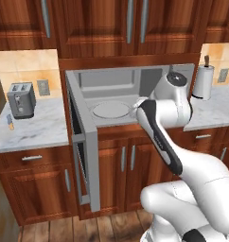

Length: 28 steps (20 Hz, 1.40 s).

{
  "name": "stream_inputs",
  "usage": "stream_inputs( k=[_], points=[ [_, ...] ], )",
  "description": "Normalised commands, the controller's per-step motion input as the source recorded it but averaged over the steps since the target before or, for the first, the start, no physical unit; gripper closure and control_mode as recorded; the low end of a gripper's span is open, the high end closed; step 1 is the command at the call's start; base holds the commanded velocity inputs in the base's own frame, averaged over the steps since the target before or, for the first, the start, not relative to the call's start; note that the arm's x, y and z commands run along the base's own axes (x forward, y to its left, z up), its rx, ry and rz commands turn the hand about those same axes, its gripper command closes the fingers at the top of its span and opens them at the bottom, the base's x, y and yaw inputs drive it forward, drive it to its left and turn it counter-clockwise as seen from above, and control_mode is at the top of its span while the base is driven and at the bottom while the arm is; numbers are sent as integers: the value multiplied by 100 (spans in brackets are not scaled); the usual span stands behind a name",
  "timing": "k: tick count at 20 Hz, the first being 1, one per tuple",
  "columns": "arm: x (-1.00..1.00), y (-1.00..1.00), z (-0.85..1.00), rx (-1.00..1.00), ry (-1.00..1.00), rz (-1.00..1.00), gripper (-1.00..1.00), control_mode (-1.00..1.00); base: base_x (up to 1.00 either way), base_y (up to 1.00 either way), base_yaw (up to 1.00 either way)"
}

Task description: Pick the mug from the counter and place it inside the microwave. Then close the microwave.

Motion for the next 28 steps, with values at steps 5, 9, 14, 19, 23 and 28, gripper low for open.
stream_inputs(
  k=[5,9,14,19,23,28],
  points=[
    [43,5,-2,0,0,0,100,-100,0,0,0],
    [28,7,-21,0,0,0,100,-100,0,0,0],
    [29,4,-25,0,0,0,100,-100,0,0,0],
    [30,2,-24,0,0,0,100,-100,0,0,0],
    [29,7,-20,0,0,0,100,-100,0,0,0],
    [28,2,-3,0,1,0,100,-100,0,0,0]
  ],
)
